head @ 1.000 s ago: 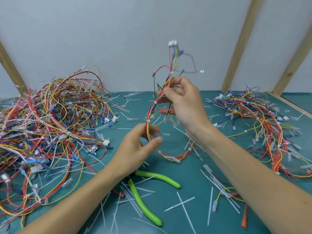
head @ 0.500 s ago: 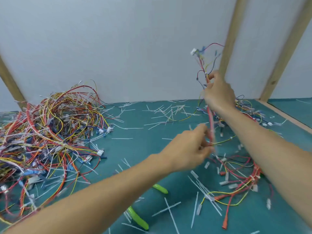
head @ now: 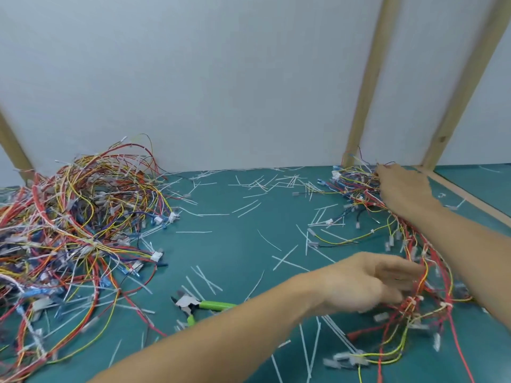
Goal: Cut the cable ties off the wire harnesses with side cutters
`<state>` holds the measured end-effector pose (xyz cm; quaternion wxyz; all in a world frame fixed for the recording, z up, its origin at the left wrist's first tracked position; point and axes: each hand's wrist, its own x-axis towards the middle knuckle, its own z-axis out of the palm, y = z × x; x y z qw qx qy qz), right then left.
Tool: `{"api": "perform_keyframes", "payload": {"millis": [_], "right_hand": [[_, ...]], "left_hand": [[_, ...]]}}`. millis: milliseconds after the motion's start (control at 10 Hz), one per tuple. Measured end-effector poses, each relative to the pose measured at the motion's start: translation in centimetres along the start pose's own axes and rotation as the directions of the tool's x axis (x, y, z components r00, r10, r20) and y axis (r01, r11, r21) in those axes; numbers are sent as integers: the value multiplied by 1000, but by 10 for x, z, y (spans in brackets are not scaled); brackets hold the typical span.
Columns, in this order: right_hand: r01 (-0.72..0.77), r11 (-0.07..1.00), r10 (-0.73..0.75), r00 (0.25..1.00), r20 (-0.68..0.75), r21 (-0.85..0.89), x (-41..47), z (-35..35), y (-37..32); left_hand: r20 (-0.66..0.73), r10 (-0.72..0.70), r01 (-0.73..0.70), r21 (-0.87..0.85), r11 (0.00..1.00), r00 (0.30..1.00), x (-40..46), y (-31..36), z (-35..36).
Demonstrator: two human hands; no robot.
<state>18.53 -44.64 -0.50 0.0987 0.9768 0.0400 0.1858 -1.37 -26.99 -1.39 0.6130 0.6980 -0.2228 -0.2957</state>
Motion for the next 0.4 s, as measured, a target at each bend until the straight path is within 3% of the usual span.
{"api": "perform_keyframes", "payload": {"millis": [100,200,300,400], "right_hand": [[12,997,-8,998,55,-74,-4,11,-15],[49,970,-23,994,110,-240,-10,15,-31],[65,934,23,971,240,-351,-4,3,-41],[52,978,-14,983,184,-203,-2,-26,-72]], "left_hand": [[-242,51,-8,176,984,969,-12,-12,-30],[-427,136,15,333,943,894,-37,-25,-77],[-615,187,274,575,771,766,-66,-43,-127],[-704,186,530,658,534,686,-96,-65,-153]]}}
